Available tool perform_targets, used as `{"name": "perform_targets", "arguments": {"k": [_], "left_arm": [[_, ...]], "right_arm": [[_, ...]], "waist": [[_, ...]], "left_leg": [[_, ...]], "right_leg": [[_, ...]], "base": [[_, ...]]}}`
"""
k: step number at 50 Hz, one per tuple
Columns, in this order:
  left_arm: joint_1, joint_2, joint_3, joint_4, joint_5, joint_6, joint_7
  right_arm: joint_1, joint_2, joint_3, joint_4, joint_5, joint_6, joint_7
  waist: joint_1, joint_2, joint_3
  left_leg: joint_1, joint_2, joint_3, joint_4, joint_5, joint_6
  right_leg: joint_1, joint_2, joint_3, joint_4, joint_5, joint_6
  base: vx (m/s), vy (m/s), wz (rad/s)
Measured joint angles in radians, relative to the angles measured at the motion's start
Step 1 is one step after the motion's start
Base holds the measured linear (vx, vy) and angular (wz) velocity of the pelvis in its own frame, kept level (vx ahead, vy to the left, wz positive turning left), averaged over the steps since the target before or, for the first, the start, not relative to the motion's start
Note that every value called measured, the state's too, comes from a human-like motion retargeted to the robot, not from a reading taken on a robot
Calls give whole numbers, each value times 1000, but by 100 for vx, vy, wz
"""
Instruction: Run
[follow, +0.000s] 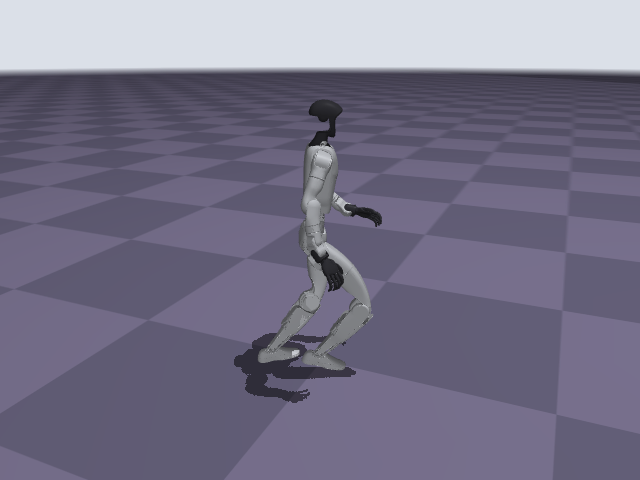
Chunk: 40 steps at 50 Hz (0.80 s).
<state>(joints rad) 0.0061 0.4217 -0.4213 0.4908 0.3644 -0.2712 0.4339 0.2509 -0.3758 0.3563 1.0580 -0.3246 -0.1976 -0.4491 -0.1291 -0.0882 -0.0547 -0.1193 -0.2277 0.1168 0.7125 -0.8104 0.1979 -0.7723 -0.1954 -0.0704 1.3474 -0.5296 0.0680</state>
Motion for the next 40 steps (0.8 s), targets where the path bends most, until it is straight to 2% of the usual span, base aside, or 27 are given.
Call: {"name": "perform_targets", "arguments": {"k": [2,5,7,8,10,11,15,17,19,20,21,23,25,27,30,33,36,40], "left_arm": [[-6,-2,-8,-8,-8,-17,-19],[21,-6,-21,-19,-27,-47,-58],[43,4,-33,-33,-31,-61,-82],[54,10,-35,-43,-30,-64,-89],[79,21,-38,-60,-30,-65,-92],[89,31,-34,-71,-28,-62,-90],[136,65,-4,-67,-5,-26,-72],[162,61,18,-8,8,1,-71],[212,52,43,63,4,14,-98],[248,51,57,93,-4,16,-119],[290,54,73,108,-18,12,-144],[363,58,105,124,-46,-1,-186],[408,53,127,115,-62,-14,-202],[406,44,133,86,-58,-20,-178],[335,34,127,31,-38,-30,-117],[158,50,98,-27,-24,-20,-49],[-6,56,58,-95,-44,-32,-31],[-106,50,13,-175,-65,-78,-39]], "right_arm": [[46,-12,-20,27,25,1,18],[119,-24,-58,19,67,-9,33],[156,-30,-86,-20,93,-20,27],[163,-34,-98,-45,102,-25,14],[157,-43,-117,-99,115,-40,-19],[141,-53,-126,-133,118,-47,-36],[-2,-102,-136,-255,87,-58,-108],[-139,-116,-125,-322,57,-54,-134],[-246,-105,-110,-429,61,-61,-140],[-281,-94,-103,-498,73,-68,-134],[-286,-82,-95,-566,88,-80,-120],[-270,-59,-75,-676,115,-106,-83],[-228,-42,-45,-719,136,-138,-36],[-175,-33,-16,-694,134,-153,3],[-85,-24,19,-588,99,-128,24],[-37,-28,26,-393,46,-89,31],[31,-46,3,-240,34,-71,52],[129,-72,-66,-173,70,-60,52]], "waist": [[-1,51,-9],[4,89,-51],[19,104,-75],[27,106,-82],[48,97,-89],[62,92,-85],[123,72,-39],[140,52,-4],[148,20,3],[154,6,-2],[170,-3,-12],[185,-29,-45],[176,-57,-84],[154,-71,-100],[108,-62,-96],[58,-22,-61],[16,37,-33],[-14,116,-44]], "left_leg": [[40,69,-12,31,61,-58],[34,149,-23,109,261,-150],[-19,206,-20,248,346,-174],[-51,234,-13,332,360,-168],[-109,286,10,506,329,-129],[-145,314,16,595,284,-103],[-310,397,21,878,28,13],[-420,383,25,878,-62,59],[-516,335,41,760,-62,64],[-544,307,60,684,-62,64],[-543,276,78,575,-36,49],[-527,201,103,337,66,0],[-481,108,110,117,199,-50],[-415,34,98,19,254,-61],[-327,-12,61,69,187,-28],[-187,-17,13,43,77,-7],[-58,27,-20,12,59,-46],[9,143,-41,136,123,-122]], "right_leg": [[32,80,-25,-118,54,14],[90,164,-33,-285,161,45],[130,212,-39,-355,208,59],[151,228,-43,-367,214,57],[192,247,-43,-351,180,39],[214,256,-41,-334,127,17],[279,284,-31,-236,-171,-86],[307,271,-21,-218,-269,-100],[347,242,-5,-252,-257,-83],[376,230,8,-284,-219,-61],[412,221,20,-329,-140,-25],[455,180,29,-386,38,52],[444,113,29,-340,198,113],[396,46,26,-189,259,126],[293,-32,9,61,195,76],[156,-53,-1,149,67,17],[67,2,-34,6,-5,-5],[35,163,-54,-278,-26,-2]], "base": [[7,-5,-17],[2,-9,-2],[-3,-8,-2],[-5,-7,-4],[-7,-6,-8],[-7,-5,-14],[-8,-4,-20],[-9,-3,-5],[-3,-1,-1],[6,9,-31],[9,12,-39],[7,9,-22],[2,6,6],[0,3,1],[-2,4,-25],[1,4,-21],[0,0,0],[-1,-8,-3]]}}
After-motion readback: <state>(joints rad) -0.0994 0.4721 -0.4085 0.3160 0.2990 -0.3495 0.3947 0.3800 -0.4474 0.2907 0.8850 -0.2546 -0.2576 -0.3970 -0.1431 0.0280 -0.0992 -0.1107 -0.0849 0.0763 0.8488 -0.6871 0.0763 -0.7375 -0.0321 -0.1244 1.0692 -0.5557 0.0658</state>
